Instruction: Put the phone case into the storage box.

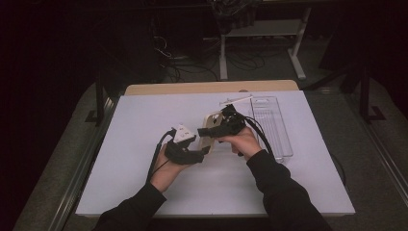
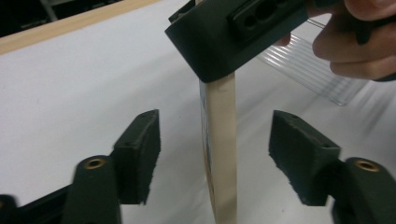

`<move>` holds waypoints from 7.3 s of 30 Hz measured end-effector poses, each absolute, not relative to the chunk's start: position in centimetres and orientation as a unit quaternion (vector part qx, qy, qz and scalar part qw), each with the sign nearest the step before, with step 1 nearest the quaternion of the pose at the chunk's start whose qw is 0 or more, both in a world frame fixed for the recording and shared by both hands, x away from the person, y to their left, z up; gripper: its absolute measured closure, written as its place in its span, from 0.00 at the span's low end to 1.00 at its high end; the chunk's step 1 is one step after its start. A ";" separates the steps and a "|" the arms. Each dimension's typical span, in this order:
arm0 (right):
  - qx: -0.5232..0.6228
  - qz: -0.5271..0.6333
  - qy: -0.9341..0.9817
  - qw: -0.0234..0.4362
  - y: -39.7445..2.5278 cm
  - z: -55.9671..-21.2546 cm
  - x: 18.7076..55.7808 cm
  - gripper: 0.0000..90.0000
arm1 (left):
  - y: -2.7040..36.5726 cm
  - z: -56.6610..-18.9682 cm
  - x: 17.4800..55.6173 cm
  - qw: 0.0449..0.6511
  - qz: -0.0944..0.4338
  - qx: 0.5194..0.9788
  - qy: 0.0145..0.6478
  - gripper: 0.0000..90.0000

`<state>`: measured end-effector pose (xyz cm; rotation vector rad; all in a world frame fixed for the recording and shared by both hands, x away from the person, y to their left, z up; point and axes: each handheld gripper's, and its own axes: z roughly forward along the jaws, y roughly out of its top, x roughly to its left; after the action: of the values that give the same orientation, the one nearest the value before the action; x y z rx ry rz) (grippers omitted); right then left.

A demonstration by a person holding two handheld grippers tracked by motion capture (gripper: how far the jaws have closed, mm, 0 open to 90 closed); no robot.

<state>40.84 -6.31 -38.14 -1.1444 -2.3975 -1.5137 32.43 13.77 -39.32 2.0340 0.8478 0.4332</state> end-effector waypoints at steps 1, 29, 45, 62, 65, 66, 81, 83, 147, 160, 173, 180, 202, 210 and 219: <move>-0.375 -0.495 -0.783 0.041 -6.3 -38.1 40.8 0.08 | 14.0 -39.2 32.5 0.433 0.171 0.819 0.335 0.33; -0.385 -0.492 -0.780 0.030 -6.9 -37.8 40.9 0.10 | 21.0 -39.7 31.9 0.425 0.125 0.850 0.285 0.09; -0.380 -0.494 -0.781 0.032 -7.1 -37.6 41.0 0.10 | 24.3 -41.2 30.6 0.402 0.120 0.858 0.296 0.00; -0.403 -0.497 -0.768 0.010 -9.5 -35.7 42.1 0.10 | 25.2 -41.7 30.4 0.388 0.128 0.861 0.303 0.00; -0.408 -0.493 -0.768 0.000 -10.3 -35.4 42.5 0.10 | 25.2 -41.8 30.3 0.387 0.128 0.861 0.304 0.00; -0.410 -0.492 -0.768 -0.004 -10.5 -35.4 42.6 0.10 | 25.1 -41.8 30.3 0.390 0.128 0.859 0.306 0.00; -0.429 -0.479 -0.765 -0.021 -11.3 -33.8 43.5 0.10 | 25.0 -42.0 30.2 0.386 0.143 0.860 0.301 0.00; -0.429 -0.479 -0.765 -0.024 -11.3 -33.6 43.6 0.10 | 25.0 -42.1 30.2 0.382 0.142 0.862 0.302 0.00; -0.569 -0.423 -0.686 -0.166 -22.0 -30.0 48.9 0.10 | 25.1 -42.0 30.3 0.365 0.145 0.864 0.315 0.00; -0.590 -0.382 -0.690 -0.174 -21.8 -31.3 49.8 0.10 | 25.1 -42.0 30.3 0.366 0.147 0.864 0.314 0.00; -0.615 -0.334 -0.691 -0.180 -20.9 -33.4 51.1 0.10 | 25.1 -42.0 30.3 0.368 0.144 0.865 0.310 0.00; -0.621 -0.321 -0.690 -0.188 -20.3 -34.1 51.8 0.10 | 25.1 -42.0 30.3 0.372 0.143 0.863 0.311 0.00; -0.627 -0.287 -0.690 -0.219 -18.9 -36.0 53.8 0.09 | 25.1 -41.9 30.4 0.375 0.142 0.862 0.311 0.00; -0.621 -0.281 -0.694 -0.233 -18.1 -36.4 54.5 0.08 | 25.1 -41.9 30.4 0.375 0.141 0.863 0.308 0.00; -0.625 -0.273 -0.695 -0.226 -18.3 -36.9 55.3 0.08 | 25.0 -41.9 30.4 0.375 0.140 0.863 0.307 0.00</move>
<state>55.27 -18.29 -36.87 -2.3096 -2.5668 -1.0090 30.36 25.02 -41.91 2.2087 0.7865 0.3589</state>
